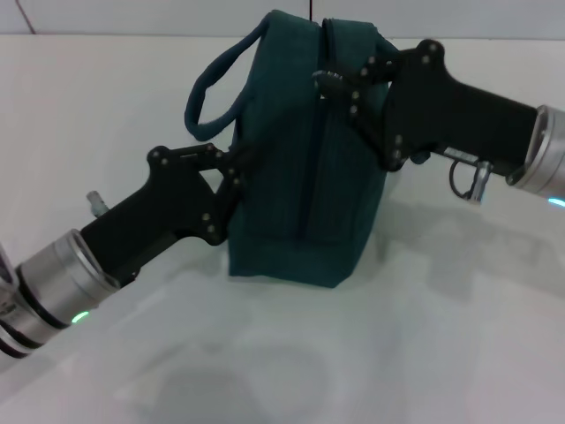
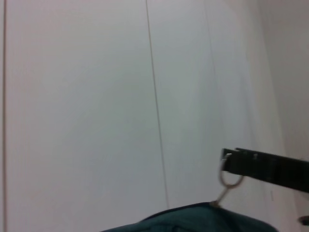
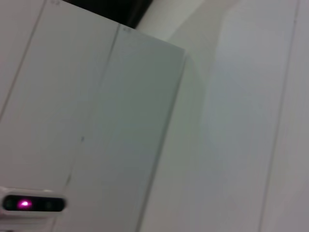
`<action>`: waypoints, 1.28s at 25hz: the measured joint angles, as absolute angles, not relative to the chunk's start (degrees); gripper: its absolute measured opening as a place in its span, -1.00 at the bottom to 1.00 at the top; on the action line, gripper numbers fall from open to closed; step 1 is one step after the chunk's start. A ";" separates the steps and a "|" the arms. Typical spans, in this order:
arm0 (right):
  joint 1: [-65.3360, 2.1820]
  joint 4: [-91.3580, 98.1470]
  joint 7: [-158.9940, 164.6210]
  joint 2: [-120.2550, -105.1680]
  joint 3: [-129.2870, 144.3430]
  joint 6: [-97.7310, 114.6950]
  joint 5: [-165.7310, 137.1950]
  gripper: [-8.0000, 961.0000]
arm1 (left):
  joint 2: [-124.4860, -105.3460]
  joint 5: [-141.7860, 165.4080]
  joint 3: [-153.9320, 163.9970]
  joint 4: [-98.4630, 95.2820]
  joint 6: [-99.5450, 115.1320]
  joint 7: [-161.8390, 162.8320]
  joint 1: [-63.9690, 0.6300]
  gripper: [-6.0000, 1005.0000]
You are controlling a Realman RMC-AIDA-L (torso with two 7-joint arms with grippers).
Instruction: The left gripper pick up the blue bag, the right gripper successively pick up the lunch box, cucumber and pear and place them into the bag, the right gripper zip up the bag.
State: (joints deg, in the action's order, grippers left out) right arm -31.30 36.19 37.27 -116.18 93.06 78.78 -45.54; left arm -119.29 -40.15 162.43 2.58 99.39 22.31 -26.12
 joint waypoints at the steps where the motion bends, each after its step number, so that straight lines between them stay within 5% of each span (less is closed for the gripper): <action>1: -31.38 36.23 37.08 -116.18 93.62 78.99 -45.56 -0.94 | -119.26 -40.45 162.31 3.18 99.52 22.32 -26.07 -0.92; 32: -32.61 26.85 35.58 -115.93 93.23 76.84 -31.76 -0.94 | -118.91 -44.46 162.40 8.05 99.76 27.52 -26.40 -0.86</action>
